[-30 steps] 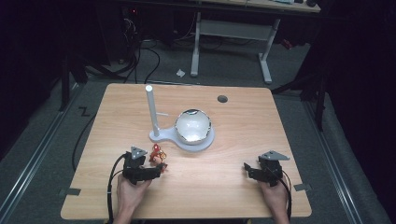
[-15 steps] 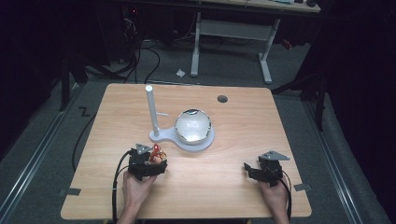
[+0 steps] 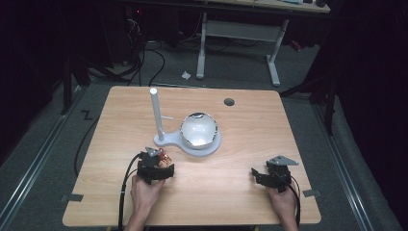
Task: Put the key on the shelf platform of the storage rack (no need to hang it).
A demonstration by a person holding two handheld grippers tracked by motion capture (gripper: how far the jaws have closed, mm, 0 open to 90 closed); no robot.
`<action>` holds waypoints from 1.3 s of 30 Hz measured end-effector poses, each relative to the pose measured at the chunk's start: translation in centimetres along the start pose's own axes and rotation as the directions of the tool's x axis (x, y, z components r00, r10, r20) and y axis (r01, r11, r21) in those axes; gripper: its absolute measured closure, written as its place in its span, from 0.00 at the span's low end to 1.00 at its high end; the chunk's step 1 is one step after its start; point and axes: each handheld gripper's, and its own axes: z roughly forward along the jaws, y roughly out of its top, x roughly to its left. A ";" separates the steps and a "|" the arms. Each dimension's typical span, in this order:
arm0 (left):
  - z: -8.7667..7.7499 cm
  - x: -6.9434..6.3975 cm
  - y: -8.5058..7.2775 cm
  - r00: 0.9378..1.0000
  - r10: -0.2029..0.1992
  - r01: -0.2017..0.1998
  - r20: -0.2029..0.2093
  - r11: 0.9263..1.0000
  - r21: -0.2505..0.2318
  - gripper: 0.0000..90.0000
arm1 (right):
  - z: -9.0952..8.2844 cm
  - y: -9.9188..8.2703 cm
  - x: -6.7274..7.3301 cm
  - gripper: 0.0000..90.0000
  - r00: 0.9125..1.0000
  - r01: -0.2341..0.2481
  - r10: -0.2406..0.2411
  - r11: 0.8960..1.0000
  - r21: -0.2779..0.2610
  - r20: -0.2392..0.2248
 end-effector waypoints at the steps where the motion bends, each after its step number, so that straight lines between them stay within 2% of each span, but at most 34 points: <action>1: 0.1 0.1 -0.1 1.000 0.020 -0.020 -0.001 1.000 0.002 0.25 | 0.0 0.0 0.0 0.32 1.000 0.000 0.000 1.000 0.000 0.000; 2: 0.1 0.2 -0.3 1.000 0.021 -0.021 -0.006 1.000 0.001 0.28 | 0.0 0.0 0.0 0.32 1.000 0.000 0.000 1.000 0.000 0.000; 3: 0.0 0.3 -0.3 0.999 0.041 -0.041 0.001 0.999 -0.002 0.28 | 0.0 0.0 0.0 0.32 1.000 0.000 0.000 1.000 0.000 0.000; 7: -0.1 0.5 -0.1 1.000 0.025 -0.025 -0.001 1.000 -0.016 0.38 | 0.0 0.0 0.0 0.32 1.000 0.000 0.000 1.000 0.000 0.000; 11: -0.2 0.7 -0.2 0.999 0.052 -0.052 0.001 0.998 -0.031 0.47 | 0.0 0.0 0.0 0.32 1.000 0.000 0.000 1.000 0.000 0.000; 13: -0.3 0.7 -0.1 0.999 0.042 -0.042 0.004 0.999 -0.025 0.50 | 0.0 0.0 0.0 0.32 1.000 0.000 0.000 1.000 0.000 0.000; 18: -0.5 0.8 -0.1 0.998 0.054 -0.054 0.019 0.998 -0.026 0.51 | 0.0 0.0 0.0 0.32 1.000 0.000 0.000 1.000 0.000 0.000; 20: -0.6 0.8 0.1 0.999 0.039 -0.038 0.022 0.999 -0.026 0.52 | 0.0 0.0 0.0 0.32 1.000 0.000 0.000 1.000 0.000 0.000; 25: -1.5 1.1 0.9 0.997 0.048 -0.046 0.058 0.998 -0.039 0.53 | 0.0 0.0 0.0 0.32 1.000 0.000 0.000 1.000 0.000 0.000; 29: -2.4 0.8 1.5 0.997 0.019 -0.017 0.073 0.999 -0.036 0.54 | 0.0 0.0 0.0 0.32 1.000 0.000 0.000 1.000 0.000 -0.001; 31: -3.0 0.7 2.0 0.995 0.025 -0.021 0.096 0.999 -0.039 0.54 | 0.0 0.0 0.0 0.32 1.000 0.001 -0.001 1.000 0.000 0.000; 32: -3.3 0.5 2.2 0.995 0.008 -0.004 0.099 0.999 -0.037 0.54 | 0.0 0.0 0.0 0.32 1.000 0.000 0.000 1.000 0.000 0.000; 37: -5.3 -0.3 3.4 0.988 -0.007 0.012 0.153 0.999 -0.036 0.55 | 0.0 0.0 0.0 0.32 1.000 0.000 0.000 1.000 0.000 0.000; 39: -5.7 -0.5 3.6 0.987 -0.013 0.018 0.158 0.999 -0.034 0.56 | 0.0 0.0 0.0 0.32 1.000 0.000 0.000 1.000 0.000 0.000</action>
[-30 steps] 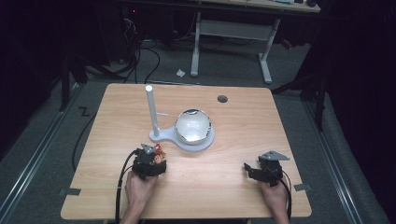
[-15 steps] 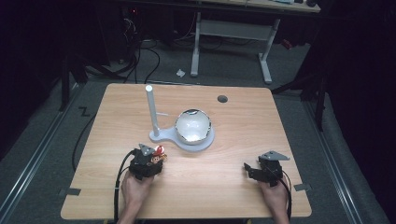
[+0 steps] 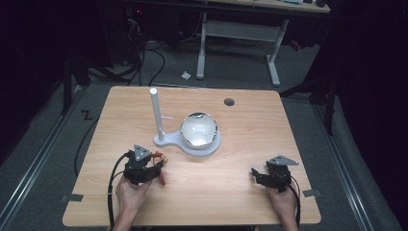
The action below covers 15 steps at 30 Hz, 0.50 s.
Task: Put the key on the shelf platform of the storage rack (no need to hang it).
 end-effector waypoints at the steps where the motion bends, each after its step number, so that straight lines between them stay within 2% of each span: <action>1: -0.3 -0.2 0.2 1.000 -0.002 0.002 0.007 1.000 0.001 0.56 | 0.0 0.0 0.0 0.32 1.000 0.000 0.000 1.000 0.000 0.000; 5: -1.3 -0.8 1.1 1.000 -0.010 0.009 0.027 1.000 0.007 0.56 | 0.0 0.0 0.0 0.32 1.000 0.001 -0.001 1.000 0.000 0.000; 7: -1.7 -1.0 1.5 0.999 0.004 -0.004 0.041 1.000 0.007 0.56 | 0.0 0.0 0.0 0.32 1.000 0.000 0.000 1.000 0.000 0.000; 9: -2.2 -1.3 2.1 0.999 -0.007 0.007 0.050 1.000 0.014 0.56 | 0.0 0.0 0.0 0.32 1.000 0.000 0.000 1.000 0.000 0.000; 12: -2.7 -1.5 2.7 0.997 0.006 -0.007 0.073 1.000 0.020 0.56 | 0.0 0.0 0.0 0.32 1.000 0.000 0.000 1.000 0.000 0.000; 14: -3.0 -1.7 3.1 0.997 -0.004 0.001 0.080 1.000 0.027 0.56 | 0.0 0.0 0.0 0.32 1.000 0.000 0.000 1.000 0.000 0.000; 15: -3.2 -1.8 3.3 0.995 0.017 -0.020 0.095 0.999 0.031 0.56 | 0.0 0.0 0.0 0.32 1.000 0.000 0.000 1.000 0.000 0.000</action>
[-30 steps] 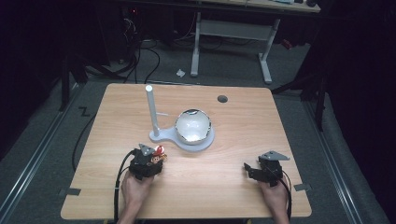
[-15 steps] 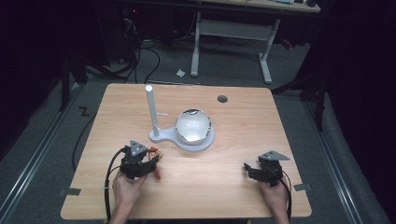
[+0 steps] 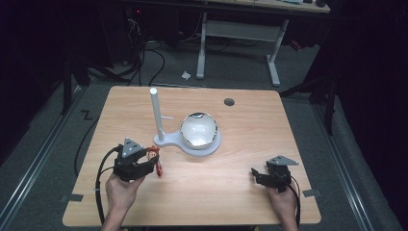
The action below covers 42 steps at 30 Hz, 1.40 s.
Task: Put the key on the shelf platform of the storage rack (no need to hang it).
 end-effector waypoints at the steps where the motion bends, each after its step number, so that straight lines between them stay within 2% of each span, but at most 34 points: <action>1: -0.1 -0.2 0.1 1.000 -0.019 0.019 -0.006 1.000 0.000 0.56 | 0.0 0.0 0.0 0.32 1.000 0.000 0.000 1.000 0.000 0.000; 2: -0.2 -0.3 0.2 1.000 -0.013 0.013 0.003 1.000 0.006 0.56 | 0.0 0.0 0.0 0.32 1.000 0.000 0.000 1.000 0.000 0.000; 3: -0.3 -0.6 0.4 1.000 -0.029 0.029 0.006 1.000 0.010 0.56 | 0.0 0.0 0.0 0.32 1.000 0.000 0.000 1.000 0.000 0.000; 4: -0.4 -0.6 0.5 1.000 -0.017 0.017 0.015 1.000 0.014 0.56 | 0.0 0.0 0.0 0.32 1.000 0.000 0.000 1.000 0.000 0.000; 9: -0.8 -1.4 1.0 0.998 -0.048 0.047 0.031 0.998 0.045 0.56 | 0.0 0.0 0.0 0.32 1.000 0.000 0.000 1.000 0.000 0.000; 10: -0.9 -1.5 1.1 0.998 -0.040 0.038 0.041 0.998 0.052 0.56 | 0.0 0.0 0.0 0.32 1.000 0.000 0.000 1.000 0.000 0.000; 12: -1.0 -1.9 1.2 0.997 -0.061 0.058 0.044 0.996 0.066 0.56 | 0.0 0.0 0.0 0.32 1.000 0.000 0.000 1.000 0.000 0.000; 13: -1.0 -2.0 1.3 0.997 -0.042 0.038 0.061 0.996 0.076 0.56 | 0.0 0.0 0.0 0.32 1.000 0.000 0.000 1.000 0.000 0.000; 14: -1.1 -2.2 1.4 0.997 -0.046 0.041 0.067 0.996 0.085 0.56 | 0.0 0.0 0.0 0.32 1.000 0.000 0.000 1.000 0.000 0.000; 15: -1.1 -2.5 1.4 0.995 -0.070 0.063 0.067 0.994 0.093 0.56 | 0.0 0.0 0.0 0.32 1.000 0.000 0.000 1.000 0.000 0.000; 16: -1.1 -2.6 1.5 0.995 -0.060 0.052 0.076 0.994 0.101 0.56 | 0.0 0.0 0.0 0.32 1.000 0.000 0.000 1.000 0.000 0.000; 20: -1.1 -3.5 1.6 0.994 -0.064 0.053 0.088 0.991 0.121 0.56 | 0.0 0.0 0.0 0.32 1.000 0.000 0.000 1.000 0.000 0.000; 21: -1.1 -3.7 1.8 0.993 -0.057 0.043 0.102 0.990 0.135 0.56 | 0.0 0.0 0.0 0.32 1.000 -0.001 0.001 1.000 0.000 0.000; 22: -1.2 -4.0 1.8 0.993 -0.068 0.054 0.099 0.989 0.137 0.56 | 0.0 0.0 0.0 0.32 1.000 -0.001 0.001 1.000 -0.001 0.001; 23: -1.2 -4.4 1.9 0.991 -0.061 0.043 0.116 0.987 0.152 0.56 | 0.0 0.0 0.0 0.32 1.000 -0.001 0.001 1.000 -0.001 0.001; 25: -1.2 -4.7 2.0 0.991 -0.063 0.043 0.118 0.986 0.160 0.56 | 0.0 0.0 0.0 0.32 1.000 -0.002 0.002 1.000 -0.001 0.001; 26: -1.2 -5.2 2.1 0.989 -0.060 0.036 0.134 0.983 0.178 0.56 | 0.0 0.0 0.0 0.32 1.000 -0.004 0.004 1.000 0.000 0.003; 29: -1.1 -5.8 2.1 0.988 -0.056 0.029 0.143 0.982 0.185 0.56 | 0.0 0.0 0.0 0.32 1.000 -0.004 0.004 1.000 0.000 0.003; 32: -1.5 -6.8 2.2 0.985 -0.073 0.039 0.159 0.978 0.204 0.56 | 0.0 0.0 0.0 0.33 1.000 -0.004 0.004 1.000 0.000 0.004; 34: -1.7 -7.7 1.9 0.982 -0.057 0.016 0.179 0.975 0.221 0.56 | 0.0 0.0 0.0 0.33 1.000 -0.005 0.005 1.000 -0.001 0.005; 36: -1.5 -7.9 1.7 0.983 -0.051 0.011 0.175 0.975 0.224 0.56 | 0.0 0.0 0.0 0.33 1.000 -0.005 0.005 1.000 -0.001 0.004; 37: -1.4 -8.1 1.6 0.983 -0.033 -0.010 0.182 0.973 0.231 0.56 | 0.0 0.0 0.0 0.33 1.000 -0.005 0.005 1.000 -0.001 0.004; 38: -1.3 -8.4 1.5 0.984 -0.034 -0.009 0.175 0.972 0.236 0.56 | 0.0 0.0 0.0 0.33 1.000 -0.005 0.005 1.000 -0.001 0.004; 39: -1.2 -8.6 1.4 0.983 -0.024 -0.021 0.184 0.970 0.242 0.56 | 0.0 0.0 0.0 0.33 1.000 -0.005 0.005 1.000 -0.001 0.004; 40: -1.1 -9.0 1.3 0.984 -0.036 -0.009 0.176 0.969 0.245 0.56 | 0.0 0.0 0.0 0.33 1.000 -0.005 0.005 1.000 -0.001 0.005; 42: -1.0 -9.4 1.3 0.981 -0.030 -0.019 0.189 0.967 0.255 0.56 | 0.0 0.0 0.0 0.33 1.000 -0.005 0.005 1.000 -0.001 0.004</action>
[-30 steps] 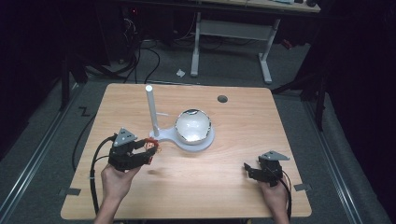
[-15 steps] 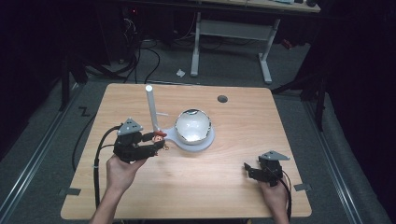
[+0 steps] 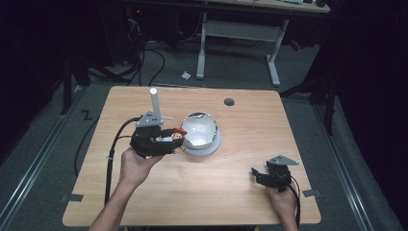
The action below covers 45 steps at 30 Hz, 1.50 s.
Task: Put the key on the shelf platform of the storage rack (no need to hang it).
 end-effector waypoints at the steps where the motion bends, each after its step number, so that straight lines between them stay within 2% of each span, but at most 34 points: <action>1: 0.1 -0.3 0.1 1.000 -0.005 0.005 0.005 1.000 0.005 0.56 | 0.0 0.0 0.0 0.33 1.000 0.000 0.000 1.000 0.000 0.000; 3: 0.5 -0.9 0.2 1.000 0.001 -0.002 0.020 1.000 0.020 0.56 | 0.0 0.0 0.0 0.33 1.000 0.001 -0.001 1.000 0.000 0.000; 10: 1.4 -2.1 0.2 0.999 0.015 -0.016 0.031 0.999 0.032 0.56 | 0.0 0.0 0.0 0.33 1.000 0.001 -0.001 1.000 0.000 0.001; 13: 1.7 -2.6 0.3 0.999 -0.003 0.001 0.035 0.999 0.043 0.56 | 0.0 0.0 0.0 0.33 1.000 0.002 -0.002 1.000 -0.001 0.001; 15: 1.9 -2.8 0.4 0.999 -0.002 -0.001 0.052 0.999 0.049 0.56 | 0.0 0.0 0.0 0.33 1.000 0.000 0.000 1.000 0.000 0.001; 16: 2.1 -2.9 0.5 0.999 -0.020 0.017 0.050 0.998 0.063 0.56 | 0.0 0.0 0.0 0.33 1.000 0.000 0.000 1.000 0.000 0.001; 19: 2.9 -3.2 0.4 0.999 0.006 -0.009 0.042 0.998 0.070 0.56 | 0.0 0.0 0.0 0.33 1.000 0.000 0.000 1.000 0.000 0.002; 22: 3.5 -3.7 0.4 0.999 -0.002 -0.002 0.053 0.997 0.082 0.56 | 0.0 0.0 0.0 0.33 1.000 -0.001 0.001 1.000 0.001 0.003; 23: 3.8 -3.8 0.3 0.998 0.012 -0.017 0.060 0.997 0.081 0.56 | 0.0 0.0 0.0 0.33 1.000 -0.001 0.001 1.000 0.001 0.003; 29: 5.9 -4.4 -0.1 0.998 0.017 -0.022 0.052 0.997 0.080 0.56 | 0.0 0.0 -0.1 0.33 1.000 -0.007 0.007 1.000 0.001 0.007; 33: 7.0 -4.4 -0.6 0.999 0.020 -0.023 0.048 0.998 0.066 0.56 | 0.0 0.0 -0.1 0.32 1.000 -0.004 0.004 1.000 0.002 0.008; 45: 9.6 -2.1 -1.9 0.999 0.031 -0.030 -0.017 0.998 0.048 0.56 | 0.0 0.0 -0.1 0.32 1.000 -0.003 0.003 1.000 0.002 0.008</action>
